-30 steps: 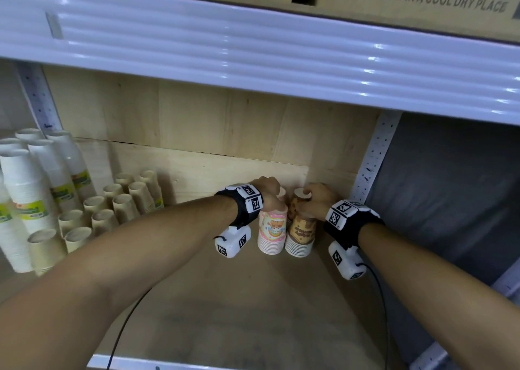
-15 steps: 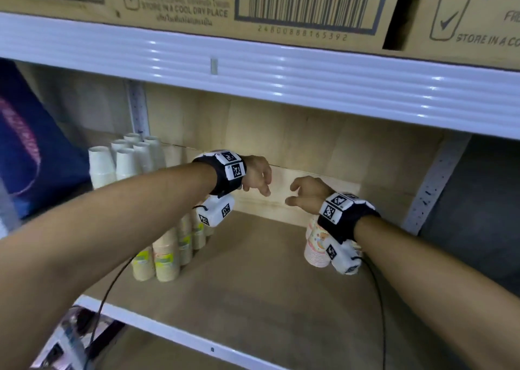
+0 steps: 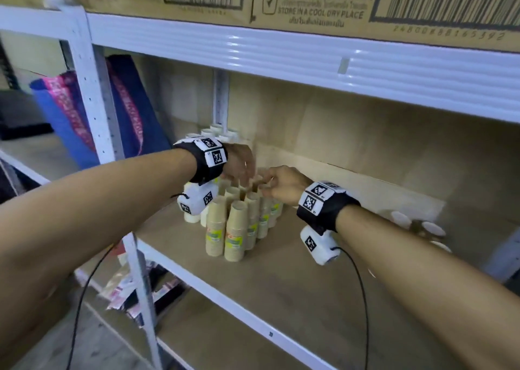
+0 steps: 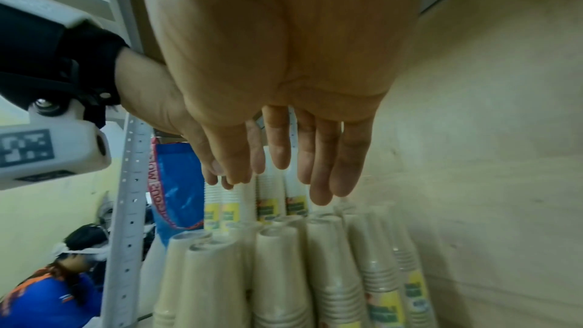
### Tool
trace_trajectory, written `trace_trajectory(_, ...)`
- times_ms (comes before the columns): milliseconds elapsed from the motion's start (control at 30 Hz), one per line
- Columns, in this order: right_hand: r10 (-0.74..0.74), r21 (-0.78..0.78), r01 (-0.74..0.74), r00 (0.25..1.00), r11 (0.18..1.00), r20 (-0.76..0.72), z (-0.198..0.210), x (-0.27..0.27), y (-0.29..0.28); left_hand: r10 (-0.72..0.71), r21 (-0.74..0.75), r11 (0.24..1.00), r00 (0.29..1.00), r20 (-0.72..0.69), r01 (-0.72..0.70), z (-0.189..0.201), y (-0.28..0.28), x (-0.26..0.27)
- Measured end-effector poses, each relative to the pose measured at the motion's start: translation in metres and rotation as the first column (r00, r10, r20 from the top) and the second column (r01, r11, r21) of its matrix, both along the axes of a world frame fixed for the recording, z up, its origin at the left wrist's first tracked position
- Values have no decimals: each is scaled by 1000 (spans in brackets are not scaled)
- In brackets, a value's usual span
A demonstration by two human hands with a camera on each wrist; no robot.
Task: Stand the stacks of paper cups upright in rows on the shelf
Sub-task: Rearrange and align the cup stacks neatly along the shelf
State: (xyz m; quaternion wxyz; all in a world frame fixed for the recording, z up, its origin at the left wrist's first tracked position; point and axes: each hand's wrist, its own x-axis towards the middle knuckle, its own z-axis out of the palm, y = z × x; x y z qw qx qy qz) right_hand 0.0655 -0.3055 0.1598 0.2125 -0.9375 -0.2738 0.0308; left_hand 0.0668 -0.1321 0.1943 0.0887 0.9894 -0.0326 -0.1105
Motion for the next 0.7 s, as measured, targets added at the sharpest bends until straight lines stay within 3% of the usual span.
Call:
trace_trajectory(133,59,4,-59,998,998,-25,-6,-10,32,12,61,998,997,-70,-8,-10,24,-12)
trace_trajectory(367,68,-55,-69,997,996,-28,-15,-22,59,95,-10,995,992,-87,-96,-28,41,-25)
trace_trajectory(700,88,-182,-96,995,979,-49,-30,-22,70,62,-53,996,989,-132,-69,-52,40,-32)
